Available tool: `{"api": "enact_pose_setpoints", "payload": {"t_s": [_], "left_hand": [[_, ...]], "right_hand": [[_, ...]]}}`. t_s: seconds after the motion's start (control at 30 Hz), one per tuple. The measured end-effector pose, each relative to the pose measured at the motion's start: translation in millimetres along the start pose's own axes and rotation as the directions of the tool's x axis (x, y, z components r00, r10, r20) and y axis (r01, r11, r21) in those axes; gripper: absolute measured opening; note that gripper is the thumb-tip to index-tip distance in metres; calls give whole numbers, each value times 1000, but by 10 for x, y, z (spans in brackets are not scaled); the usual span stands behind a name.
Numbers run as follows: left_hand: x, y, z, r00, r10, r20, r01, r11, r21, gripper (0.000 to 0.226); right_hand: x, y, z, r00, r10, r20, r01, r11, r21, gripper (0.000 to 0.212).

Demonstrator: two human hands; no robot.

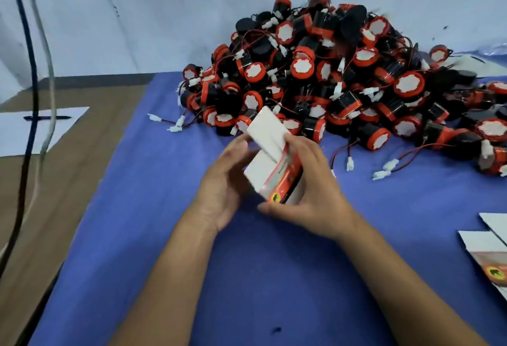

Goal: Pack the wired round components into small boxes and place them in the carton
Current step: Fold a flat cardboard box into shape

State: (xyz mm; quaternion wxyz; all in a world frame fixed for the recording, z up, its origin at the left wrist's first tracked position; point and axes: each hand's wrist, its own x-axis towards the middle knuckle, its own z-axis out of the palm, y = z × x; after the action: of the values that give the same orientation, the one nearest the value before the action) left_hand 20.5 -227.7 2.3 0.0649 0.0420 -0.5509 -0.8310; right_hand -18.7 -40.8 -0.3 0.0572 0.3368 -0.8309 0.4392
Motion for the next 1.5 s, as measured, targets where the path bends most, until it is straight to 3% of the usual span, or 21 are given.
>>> {"api": "enact_pose_setpoints", "payload": {"t_s": [0.07,0.17,0.27,0.37,0.47,0.53,0.6,0.67,0.77,0.83,0.93,1.07,1.13,1.23,1.3,1.37,1.5], "left_hand": [[-25,4,49,998,-59,-3,59,998,26,25],[-26,-16,-12,994,-37,-105,60,972,226,22],[-17,44,-117,984,-104,-144,137,959,247,22],[2,76,-188,981,-66,-182,128,927,353,23],[16,80,-160,987,-36,-156,61,985,161,16],[2,109,-131,1000,17,26,-17,1000,24,54],[-19,137,-123,967,88,237,-134,974,183,95],[-59,126,-67,904,36,426,-225,888,402,123],[-92,88,14,891,24,453,-274,825,494,142],[-94,63,42,916,96,389,-305,796,523,149],[-66,18,37,911,174,374,-356,790,500,150],[-45,-51,69,904,330,274,-428,719,547,139],[-53,-31,110,922,356,151,-384,790,478,134],[-33,13,101,962,259,-89,-244,958,154,129],[-23,21,106,984,131,-118,-134,991,-19,123],[-46,-15,154,993,69,-99,-74,996,-53,124],[-88,-62,283,997,69,-30,-69,998,-3,120]], "right_hand": [[-23,18,21,994,-76,76,91,974,-206,125],[-11,-17,38,988,-125,91,142,966,-218,125],[-26,-55,-2,988,-124,95,138,978,-157,121],[-21,-72,-23,993,-88,78,95,992,-84,115],[20,-72,-48,998,31,-54,-19,980,199,91],[50,-88,-87,967,243,-73,-174,844,508,65],[72,-83,-118,903,422,77,-338,589,734,53],[58,-67,-140,861,438,258,-433,367,823,48],[28,-67,-186,844,316,433,-500,171,849,36],[23,-85,-175,810,295,506,-558,124,821,38],[13,-119,-121,761,286,583,-633,128,763,44],[9,-182,-81,772,226,594,-631,159,759,50],[31,-180,-62,793,210,572,-604,152,782,68],[60,-191,-55,847,164,506,-527,127,840,80],[47,-194,-46,898,146,415,-440,287,851,71],[21,-204,-7,931,125,342,-360,462,811,68],[20,-233,44,953,196,230,-299,503,811,50]]}}
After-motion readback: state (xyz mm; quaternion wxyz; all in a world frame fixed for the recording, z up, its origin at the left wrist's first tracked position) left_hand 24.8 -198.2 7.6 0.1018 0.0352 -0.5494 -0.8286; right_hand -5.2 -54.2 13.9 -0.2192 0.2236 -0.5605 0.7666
